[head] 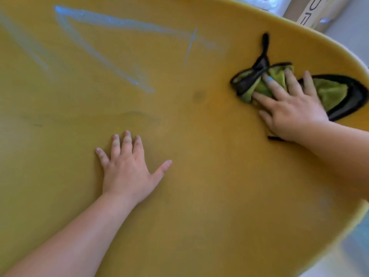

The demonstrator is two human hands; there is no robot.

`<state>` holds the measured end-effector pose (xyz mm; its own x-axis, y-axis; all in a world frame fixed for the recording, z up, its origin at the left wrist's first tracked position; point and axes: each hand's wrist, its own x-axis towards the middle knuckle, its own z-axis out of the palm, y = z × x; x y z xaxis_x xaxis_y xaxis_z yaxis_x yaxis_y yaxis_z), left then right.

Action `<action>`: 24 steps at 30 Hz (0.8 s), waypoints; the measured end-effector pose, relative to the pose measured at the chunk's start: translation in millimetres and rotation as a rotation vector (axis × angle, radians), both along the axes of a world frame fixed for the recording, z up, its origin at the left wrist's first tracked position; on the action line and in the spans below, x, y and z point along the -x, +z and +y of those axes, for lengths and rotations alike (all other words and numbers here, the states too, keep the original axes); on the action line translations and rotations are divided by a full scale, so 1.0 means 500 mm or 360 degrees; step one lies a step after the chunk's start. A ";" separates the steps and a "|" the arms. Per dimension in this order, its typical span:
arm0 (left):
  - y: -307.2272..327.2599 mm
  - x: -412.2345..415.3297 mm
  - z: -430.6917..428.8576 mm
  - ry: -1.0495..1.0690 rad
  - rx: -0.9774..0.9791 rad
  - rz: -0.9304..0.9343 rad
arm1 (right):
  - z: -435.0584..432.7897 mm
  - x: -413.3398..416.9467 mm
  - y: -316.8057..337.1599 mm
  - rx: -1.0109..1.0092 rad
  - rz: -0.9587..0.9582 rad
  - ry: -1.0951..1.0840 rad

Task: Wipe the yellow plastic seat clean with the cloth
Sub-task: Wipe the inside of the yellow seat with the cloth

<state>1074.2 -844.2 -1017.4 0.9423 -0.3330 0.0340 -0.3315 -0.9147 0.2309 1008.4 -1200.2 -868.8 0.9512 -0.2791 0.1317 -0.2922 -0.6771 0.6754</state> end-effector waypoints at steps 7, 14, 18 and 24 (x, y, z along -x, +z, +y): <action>0.001 0.004 0.024 0.0052 0.0333 -0.0159 | 0.327 -0.047 -0.239 -0.1041 -0.0019 0.0072; 0.040 -0.012 0.144 -0.0010 -0.0434 -0.0108 | 0.295 0.083 -0.215 -0.1002 0.0493 0.0744; 0.028 -0.014 0.216 0.0001 -0.0558 -0.0143 | 0.077 -0.001 -0.111 -0.0425 -0.0040 0.0222; 0.022 -0.022 0.214 0.0039 -0.0424 -0.0140 | 0.219 -0.149 -0.191 -0.0741 -0.0415 -0.0079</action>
<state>1085.1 -737.2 -1006.3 0.9476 -0.3181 0.0305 -0.3165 -0.9474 -0.0473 1083.0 -1090.5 -964.1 0.8877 -0.4080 0.2134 -0.4493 -0.8690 0.2075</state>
